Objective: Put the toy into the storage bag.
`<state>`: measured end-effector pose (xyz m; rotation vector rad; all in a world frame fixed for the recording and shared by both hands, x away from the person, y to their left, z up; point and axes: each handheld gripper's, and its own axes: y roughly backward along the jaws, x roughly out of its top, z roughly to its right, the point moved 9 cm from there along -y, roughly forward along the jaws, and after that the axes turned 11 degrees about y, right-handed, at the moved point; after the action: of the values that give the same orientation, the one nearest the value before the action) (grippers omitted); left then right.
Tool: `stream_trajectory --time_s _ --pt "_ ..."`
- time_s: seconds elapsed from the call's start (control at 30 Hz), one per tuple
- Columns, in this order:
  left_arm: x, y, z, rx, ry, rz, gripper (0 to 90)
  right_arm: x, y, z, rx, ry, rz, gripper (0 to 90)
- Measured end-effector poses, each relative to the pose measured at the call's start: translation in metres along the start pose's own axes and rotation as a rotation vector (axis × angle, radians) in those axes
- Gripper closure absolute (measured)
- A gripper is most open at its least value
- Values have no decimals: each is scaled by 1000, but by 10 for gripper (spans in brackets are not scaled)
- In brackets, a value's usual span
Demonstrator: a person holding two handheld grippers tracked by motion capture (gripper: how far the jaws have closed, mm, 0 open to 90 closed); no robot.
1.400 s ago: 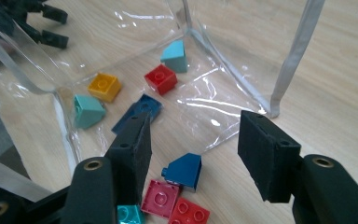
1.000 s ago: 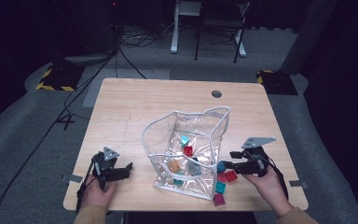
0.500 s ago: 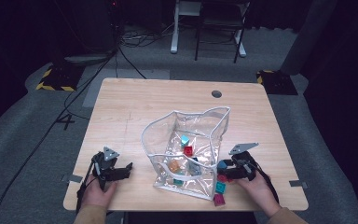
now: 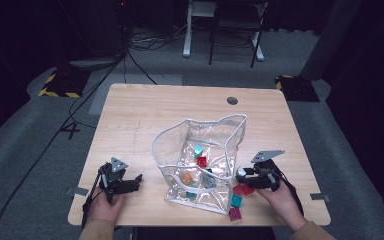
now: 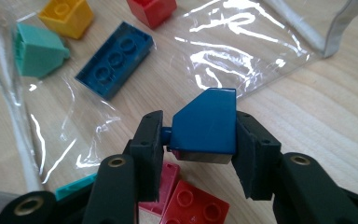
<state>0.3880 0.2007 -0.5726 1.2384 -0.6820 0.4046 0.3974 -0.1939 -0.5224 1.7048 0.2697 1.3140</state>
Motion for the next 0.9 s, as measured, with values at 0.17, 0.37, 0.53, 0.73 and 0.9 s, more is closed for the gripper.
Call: stream_trajectory --time_s 0.17,0.37,0.53,0.73,0.9 --pt "0 0 0 0 0 0 151 12 18 0 10 4 23 566" --pt "0 0 0 0 0 0 150 29 39 0 20 17 48 566" --pt "0 0 0 0 0 0 151 44 57 1 27 24 67 566" --pt "0 0 0 0 0 0 151 63 80 2 36 31 84 565" --pt "0 0 0 0 0 0 151 80 98 4 39 27 111 565"
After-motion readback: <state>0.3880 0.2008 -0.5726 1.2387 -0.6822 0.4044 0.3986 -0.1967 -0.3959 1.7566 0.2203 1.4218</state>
